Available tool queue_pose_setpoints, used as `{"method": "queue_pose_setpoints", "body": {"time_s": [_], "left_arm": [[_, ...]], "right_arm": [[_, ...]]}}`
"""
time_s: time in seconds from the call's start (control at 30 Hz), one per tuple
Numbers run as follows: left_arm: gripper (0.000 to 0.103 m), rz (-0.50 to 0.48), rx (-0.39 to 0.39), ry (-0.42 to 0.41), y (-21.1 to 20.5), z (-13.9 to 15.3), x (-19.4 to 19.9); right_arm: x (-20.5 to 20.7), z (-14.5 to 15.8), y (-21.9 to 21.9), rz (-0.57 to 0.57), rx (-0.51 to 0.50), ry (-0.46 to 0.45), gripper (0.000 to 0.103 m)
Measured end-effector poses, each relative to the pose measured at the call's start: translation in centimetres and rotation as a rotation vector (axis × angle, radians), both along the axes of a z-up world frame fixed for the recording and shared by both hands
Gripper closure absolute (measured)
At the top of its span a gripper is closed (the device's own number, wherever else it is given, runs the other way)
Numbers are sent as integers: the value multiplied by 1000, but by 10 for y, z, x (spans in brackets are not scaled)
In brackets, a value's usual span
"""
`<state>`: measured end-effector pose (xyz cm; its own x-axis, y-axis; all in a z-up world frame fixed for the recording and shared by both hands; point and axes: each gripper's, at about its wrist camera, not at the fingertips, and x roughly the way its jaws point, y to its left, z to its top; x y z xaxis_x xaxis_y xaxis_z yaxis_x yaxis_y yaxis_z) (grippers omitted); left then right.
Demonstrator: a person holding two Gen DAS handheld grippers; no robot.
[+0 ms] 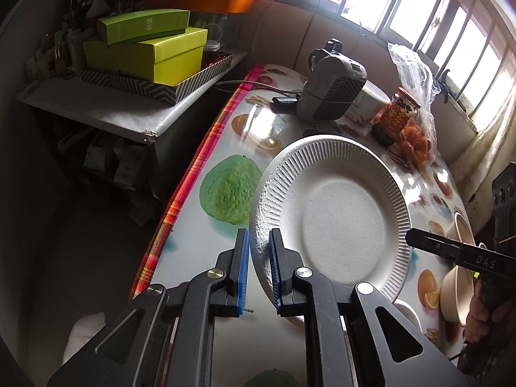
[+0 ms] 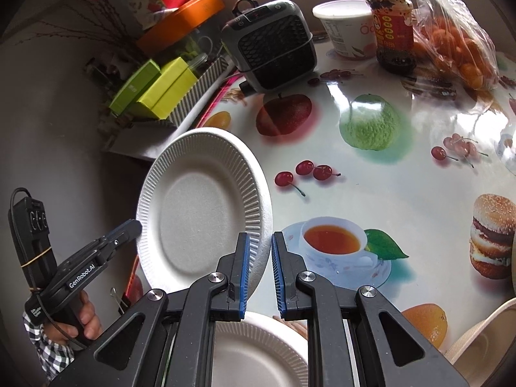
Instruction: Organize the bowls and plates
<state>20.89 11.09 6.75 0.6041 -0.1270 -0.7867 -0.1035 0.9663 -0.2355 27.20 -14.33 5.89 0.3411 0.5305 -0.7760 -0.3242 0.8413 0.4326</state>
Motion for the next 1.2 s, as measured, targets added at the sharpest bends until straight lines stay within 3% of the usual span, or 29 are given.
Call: {"method": "queue_pose_setpoints", "body": {"time_s": [0.67, 1.2], "left_arm": [[90, -70, -17, -4, -34, 6, -55], [90, -130, -18, 25, -61, -5, -94]], "right_arm": [[-68, 9, -43, -11, 9, -17, 89], [-112, -5, -73, -34, -5, 2, 88]]}}
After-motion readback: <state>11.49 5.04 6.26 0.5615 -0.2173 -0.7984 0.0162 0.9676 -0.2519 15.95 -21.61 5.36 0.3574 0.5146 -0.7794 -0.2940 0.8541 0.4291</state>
